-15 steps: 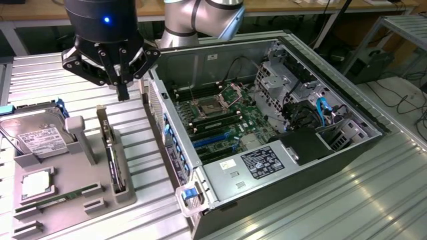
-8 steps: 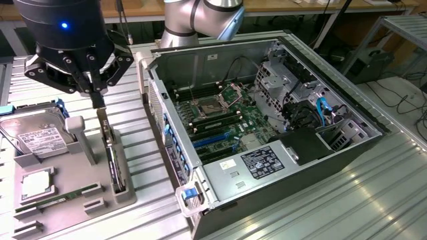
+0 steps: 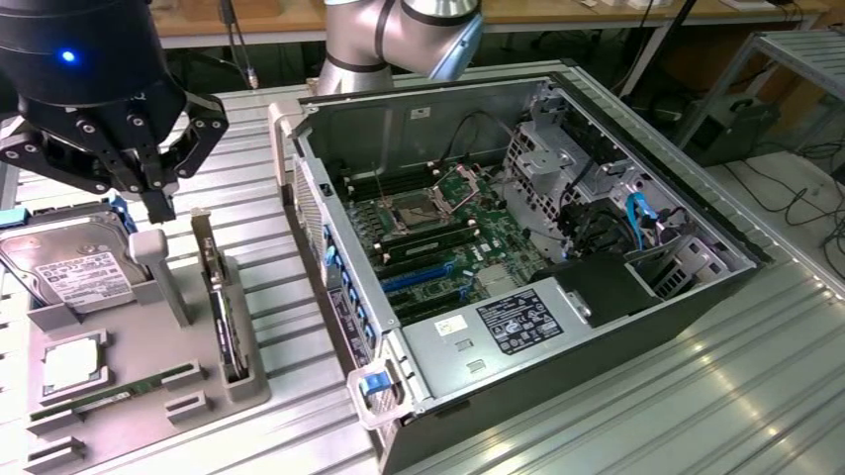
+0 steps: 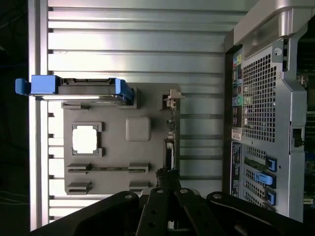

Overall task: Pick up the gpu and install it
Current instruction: 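Pick up the gpu and move the gpu toward the slot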

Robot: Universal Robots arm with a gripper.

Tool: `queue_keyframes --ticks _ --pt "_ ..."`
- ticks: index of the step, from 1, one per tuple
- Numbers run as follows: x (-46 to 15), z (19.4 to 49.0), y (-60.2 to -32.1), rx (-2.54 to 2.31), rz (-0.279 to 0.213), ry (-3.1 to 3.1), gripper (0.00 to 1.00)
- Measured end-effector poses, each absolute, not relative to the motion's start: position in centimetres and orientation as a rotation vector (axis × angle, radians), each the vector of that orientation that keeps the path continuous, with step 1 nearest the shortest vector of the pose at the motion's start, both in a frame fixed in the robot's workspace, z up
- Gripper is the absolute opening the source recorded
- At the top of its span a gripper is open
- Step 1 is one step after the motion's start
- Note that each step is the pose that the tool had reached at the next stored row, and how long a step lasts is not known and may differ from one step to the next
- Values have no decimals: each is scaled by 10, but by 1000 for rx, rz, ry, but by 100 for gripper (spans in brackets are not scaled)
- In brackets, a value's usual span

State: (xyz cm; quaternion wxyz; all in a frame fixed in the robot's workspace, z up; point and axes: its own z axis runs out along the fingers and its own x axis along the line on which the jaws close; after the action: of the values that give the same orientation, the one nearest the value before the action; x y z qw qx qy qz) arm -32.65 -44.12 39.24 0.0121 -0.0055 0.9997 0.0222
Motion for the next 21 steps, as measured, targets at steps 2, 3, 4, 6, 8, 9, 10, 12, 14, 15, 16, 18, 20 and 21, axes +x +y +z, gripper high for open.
queue_keyframes --ticks 2,3,4,6,8,9,10,12,14,15,16,18,20,21 --pt "-327 392 -441 -17 69 3116 11" --pt "-327 392 -441 -17 69 3117 11" --pt "-327 392 -441 -17 69 3117 11" --pt "-328 392 -441 -17 69 3117 11" --pt "-328 392 -441 -18 69 3117 11" --pt "-328 392 -441 -17 69 3117 11" --pt "-328 392 -441 -18 69 3117 11" --pt "-328 392 -441 -18 69 3117 11" --pt "-328 392 -441 -18 69 3117 17" --pt "-328 392 -441 -18 69 3117 24" --pt "-328 392 -441 -18 70 3117 30" --pt "-328 392 -441 -18 70 3117 30" --pt "-328 391 -441 -21 70 3117 42" --pt "-328 390 -441 -22 70 3117 42"
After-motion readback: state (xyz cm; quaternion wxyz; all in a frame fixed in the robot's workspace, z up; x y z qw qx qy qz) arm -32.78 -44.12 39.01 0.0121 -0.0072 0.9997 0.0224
